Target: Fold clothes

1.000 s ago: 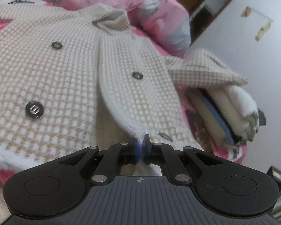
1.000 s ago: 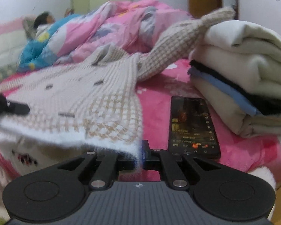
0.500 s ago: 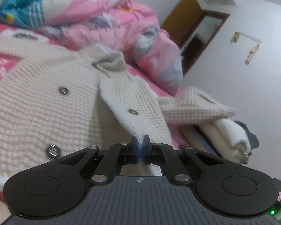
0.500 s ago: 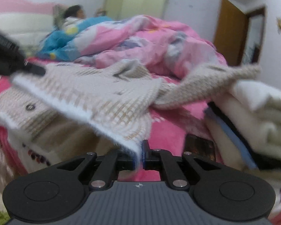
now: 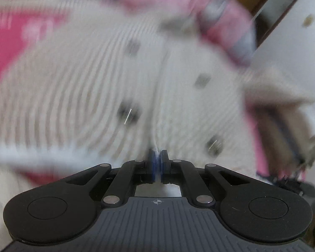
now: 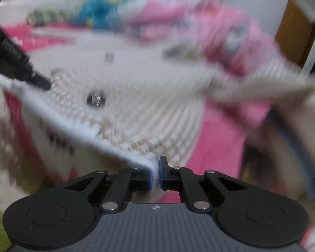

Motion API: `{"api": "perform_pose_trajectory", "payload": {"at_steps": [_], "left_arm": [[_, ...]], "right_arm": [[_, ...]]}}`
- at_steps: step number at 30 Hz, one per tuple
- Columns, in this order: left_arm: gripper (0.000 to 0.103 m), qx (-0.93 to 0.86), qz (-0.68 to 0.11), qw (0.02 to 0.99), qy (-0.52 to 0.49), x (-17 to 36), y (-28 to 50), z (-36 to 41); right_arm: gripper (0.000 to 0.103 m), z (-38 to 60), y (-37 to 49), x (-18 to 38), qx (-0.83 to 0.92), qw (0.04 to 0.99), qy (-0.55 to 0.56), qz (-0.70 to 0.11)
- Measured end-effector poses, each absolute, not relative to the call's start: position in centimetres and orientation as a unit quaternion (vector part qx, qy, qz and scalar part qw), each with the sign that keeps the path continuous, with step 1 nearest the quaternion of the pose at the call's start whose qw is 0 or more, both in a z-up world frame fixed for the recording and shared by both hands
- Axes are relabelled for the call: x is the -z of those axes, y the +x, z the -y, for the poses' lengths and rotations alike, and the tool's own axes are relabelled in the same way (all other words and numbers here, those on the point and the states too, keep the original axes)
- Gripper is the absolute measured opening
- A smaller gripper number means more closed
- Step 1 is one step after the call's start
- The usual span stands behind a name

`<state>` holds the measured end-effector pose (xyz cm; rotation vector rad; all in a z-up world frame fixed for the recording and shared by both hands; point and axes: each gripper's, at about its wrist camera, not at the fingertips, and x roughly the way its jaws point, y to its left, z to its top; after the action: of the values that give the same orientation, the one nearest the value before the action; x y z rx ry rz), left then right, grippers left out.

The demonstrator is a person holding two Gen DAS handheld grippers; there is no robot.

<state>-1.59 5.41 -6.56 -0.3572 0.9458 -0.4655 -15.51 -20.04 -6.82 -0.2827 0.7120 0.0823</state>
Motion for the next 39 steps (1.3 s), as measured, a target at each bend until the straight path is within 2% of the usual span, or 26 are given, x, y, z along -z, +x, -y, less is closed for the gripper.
{"api": "perform_pose_trajectory", "payload": {"at_steps": [2,4,6,11,16,22,27,29,34,36,39], "left_arm": [[0.009,0.221,-0.44,0.852,-0.178,6.1,-1.8,-5.9],[0.019,0.212,-0.432,0.86,-0.167,5.5,-2.2,-6.5],[0.021,0.198,-0.429,0.867,-0.154,5.1,-2.7,-7.1],[0.027,0.157,-0.39,0.9,-0.113,1.8,-3.7,-8.6],[0.032,0.158,-0.331,0.928,-0.066,-2.1,-2.8,-8.0],[0.033,0.183,-0.344,0.92,-0.027,-3.9,3.1,-3.7],[0.033,0.217,-0.356,0.909,0.0,-2.0,8.2,-0.6],[0.033,0.219,-0.363,0.906,0.004,-0.1,9.7,0.3],[0.033,0.235,-0.377,0.895,-0.037,4.4,11.8,0.2],[0.033,0.262,-0.362,0.892,-0.07,5.6,11.7,-0.6],[0.033,0.281,-0.336,0.894,-0.095,7.2,11.4,-1.5]], "right_arm": [[0.015,20.7,-15.6,6.1,-0.043,0.93,-0.11,-0.349],[0.035,21.7,-15.9,5.3,-0.052,0.931,-0.085,-0.35],[0.042,23.1,-16.5,4.9,-0.068,0.931,-0.051,-0.356],[0.043,27.3,-17.9,3.8,-0.106,0.926,0.052,-0.36],[0.043,31.8,-17.3,1.6,-0.118,0.925,0.175,-0.315],[0.043,32.7,-10.5,-2.5,-0.128,0.931,0.236,-0.247],[0.043,32.0,-2.4,-6.5,-0.173,0.917,0.277,-0.229],[0.043,31.8,2.0,-7.4,-0.186,0.904,0.298,-0.243],[0.043,29.6,14.7,-5.5,-0.15,0.867,0.315,-0.355],[0.043,28.1,19.4,-3.8,-0.124,0.864,0.288,-0.394],[0.043,25.0,25.6,-1.2,-0.071,0.889,0.175,-0.418]]}}
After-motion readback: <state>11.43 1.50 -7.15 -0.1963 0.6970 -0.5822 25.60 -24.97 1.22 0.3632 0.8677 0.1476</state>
